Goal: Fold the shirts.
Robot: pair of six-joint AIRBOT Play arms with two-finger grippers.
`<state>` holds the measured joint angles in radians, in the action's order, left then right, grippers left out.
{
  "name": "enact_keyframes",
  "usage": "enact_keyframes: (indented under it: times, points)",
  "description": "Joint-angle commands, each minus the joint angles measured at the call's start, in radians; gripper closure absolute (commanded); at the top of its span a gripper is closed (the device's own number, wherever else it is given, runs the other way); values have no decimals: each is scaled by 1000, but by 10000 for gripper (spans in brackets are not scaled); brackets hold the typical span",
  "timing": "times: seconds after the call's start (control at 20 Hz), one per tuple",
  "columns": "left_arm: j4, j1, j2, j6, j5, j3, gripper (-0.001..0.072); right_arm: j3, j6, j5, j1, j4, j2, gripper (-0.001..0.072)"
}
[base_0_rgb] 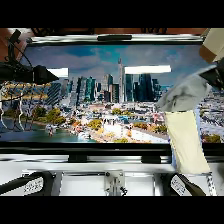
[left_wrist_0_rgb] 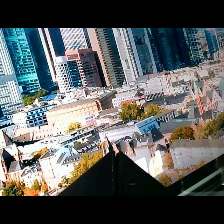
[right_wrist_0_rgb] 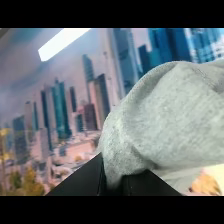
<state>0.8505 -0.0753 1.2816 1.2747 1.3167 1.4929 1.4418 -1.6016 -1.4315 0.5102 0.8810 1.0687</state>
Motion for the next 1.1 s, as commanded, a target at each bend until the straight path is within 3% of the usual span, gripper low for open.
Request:
enact_keyframes:
  times: [0.0,0.4,0.6,0.85,0.9,0.95,1.05]
  points:
    - [-25,1,0,-8,-3,0,671,3,-3,-144,56,195,-27,648]
    - [-31,1,0,-11,-3,0,672,-82,-12,-432,56,661,-55,647]
    - [-31,1,0,-26,-3,0,672,-389,-82,-433,56,674,-192,647]
    - [-32,1,0,-37,-3,0,671,-736,-287,-414,56,637,-306,629]
    - [-32,1,0,-37,-3,0,672,-766,-307,-405,56,656,-306,460]
    - [-32,1,0,-37,-3,0,671,-775,-298,-399,56,663,-306,230]
    - [-32,1,0,-37,-3,0,672,-756,-290,-420,56,707,-306,211]
